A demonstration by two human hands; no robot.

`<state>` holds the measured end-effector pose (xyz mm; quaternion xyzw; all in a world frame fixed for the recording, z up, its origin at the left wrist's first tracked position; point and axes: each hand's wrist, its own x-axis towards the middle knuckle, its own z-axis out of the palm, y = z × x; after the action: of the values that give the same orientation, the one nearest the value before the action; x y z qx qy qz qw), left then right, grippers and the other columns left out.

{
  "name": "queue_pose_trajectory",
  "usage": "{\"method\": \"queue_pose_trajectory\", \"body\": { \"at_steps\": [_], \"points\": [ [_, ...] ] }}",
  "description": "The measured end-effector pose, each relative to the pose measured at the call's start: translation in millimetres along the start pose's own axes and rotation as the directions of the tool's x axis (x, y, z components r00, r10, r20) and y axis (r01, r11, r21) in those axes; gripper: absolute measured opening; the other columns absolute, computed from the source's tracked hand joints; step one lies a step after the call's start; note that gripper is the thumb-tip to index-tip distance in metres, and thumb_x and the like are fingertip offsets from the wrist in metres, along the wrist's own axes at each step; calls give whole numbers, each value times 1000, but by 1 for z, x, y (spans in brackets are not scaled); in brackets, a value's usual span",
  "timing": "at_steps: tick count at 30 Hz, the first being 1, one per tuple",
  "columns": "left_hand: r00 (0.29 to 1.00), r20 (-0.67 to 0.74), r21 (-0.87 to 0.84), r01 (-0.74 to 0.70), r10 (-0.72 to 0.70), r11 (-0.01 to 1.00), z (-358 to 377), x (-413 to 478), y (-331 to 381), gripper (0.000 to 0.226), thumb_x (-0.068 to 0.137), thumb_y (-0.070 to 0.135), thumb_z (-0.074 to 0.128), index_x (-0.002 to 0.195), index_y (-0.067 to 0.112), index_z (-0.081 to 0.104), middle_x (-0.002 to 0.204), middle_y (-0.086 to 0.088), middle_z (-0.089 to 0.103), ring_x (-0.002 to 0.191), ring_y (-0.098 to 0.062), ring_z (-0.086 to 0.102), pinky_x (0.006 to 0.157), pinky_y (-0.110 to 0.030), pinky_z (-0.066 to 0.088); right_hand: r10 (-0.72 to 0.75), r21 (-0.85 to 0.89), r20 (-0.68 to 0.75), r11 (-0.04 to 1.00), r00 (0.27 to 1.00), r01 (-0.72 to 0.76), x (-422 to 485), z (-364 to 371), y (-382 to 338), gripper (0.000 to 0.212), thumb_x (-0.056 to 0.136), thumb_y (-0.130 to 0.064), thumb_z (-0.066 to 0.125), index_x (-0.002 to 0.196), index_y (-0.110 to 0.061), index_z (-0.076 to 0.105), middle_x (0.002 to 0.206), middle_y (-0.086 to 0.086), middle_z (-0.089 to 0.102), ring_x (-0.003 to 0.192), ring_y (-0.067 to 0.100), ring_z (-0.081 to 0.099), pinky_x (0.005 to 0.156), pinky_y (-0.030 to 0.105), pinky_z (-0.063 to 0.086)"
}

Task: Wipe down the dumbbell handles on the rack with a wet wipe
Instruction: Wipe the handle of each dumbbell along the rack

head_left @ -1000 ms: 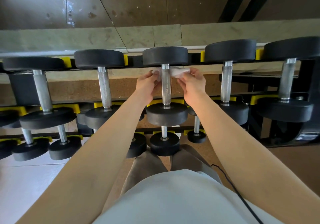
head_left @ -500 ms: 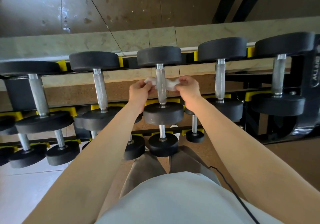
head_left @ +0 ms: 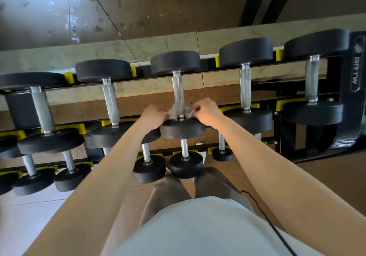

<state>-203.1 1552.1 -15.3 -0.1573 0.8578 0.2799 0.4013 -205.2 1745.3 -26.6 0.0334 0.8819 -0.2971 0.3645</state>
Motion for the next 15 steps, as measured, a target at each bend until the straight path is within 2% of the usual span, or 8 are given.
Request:
{"method": "queue_pose_trajectory", "body": {
  "at_steps": [3, 6, 8, 10, 12, 15],
  "points": [
    [1000, -29, -33, 10, -11, 999, -4, -5, -5, 21, 99, 18, 61, 117, 11, 69, 110, -4, 64, 95, -17, 56, 79, -31, 43, 19, 1, 31, 1000, 999, -19, 1, 0, 0, 23, 98, -19, 60, 117, -13, 70, 117, 8, 68, 100, 20, 64, 90, 35, 55],
    [1000, -19, -49, -15, 15, 999, 6, -6, 8, 18, 96, 26, 67, 108, 14, 73, 99, -5, 70, 86, -17, 64, 67, -27, 46, 103, -3, -86, 995, 991, -104, -1, -6, 11, 22, 98, -23, 57, 107, -8, 70, 104, 11, 69, 89, 20, 66, 77, 31, 57],
    [1000, 4, -67, -12, 12, 998, 12, -6, 14, 21, 94, 27, 69, 111, 16, 75, 93, -5, 71, 84, -17, 66, 67, -27, 52, 143, 20, -179, 990, 973, -142, -4, -9, 16, 23, 97, -25, 56, 100, -7, 70, 96, 11, 69, 82, 20, 66, 68, 26, 54],
    [1000, -8, -94, 1, -2, 996, 11, -7, 14, 23, 93, 26, 70, 113, 16, 75, 100, -4, 72, 86, -17, 67, 71, -28, 54, 116, 20, -146, 993, 982, -114, -8, -8, 14, 21, 98, -22, 56, 104, -9, 71, 101, 10, 70, 85, 20, 65, 68, 25, 52],
    [998, -53, -134, -32, 25, 990, 5, -15, 9, 26, 94, 20, 68, 118, 14, 73, 111, -2, 70, 93, -14, 62, 74, -27, 48, 64, 38, -53, 997, 997, -62, -11, -3, 9, 23, 98, -20, 56, 115, -13, 71, 112, 8, 69, 95, 19, 65, 78, 28, 54],
    [991, -61, -255, -130, 119, 958, -7, -31, 0, 20, 93, 13, 62, 109, 9, 74, 104, 1, 63, 96, -14, 53, 78, -26, 39, 42, 59, 4, 997, 999, -42, -15, 3, -1, 26, 100, -22, 55, 120, -17, 71, 122, 4, 68, 103, 18, 64, 85, 28, 52]
  ]
}}
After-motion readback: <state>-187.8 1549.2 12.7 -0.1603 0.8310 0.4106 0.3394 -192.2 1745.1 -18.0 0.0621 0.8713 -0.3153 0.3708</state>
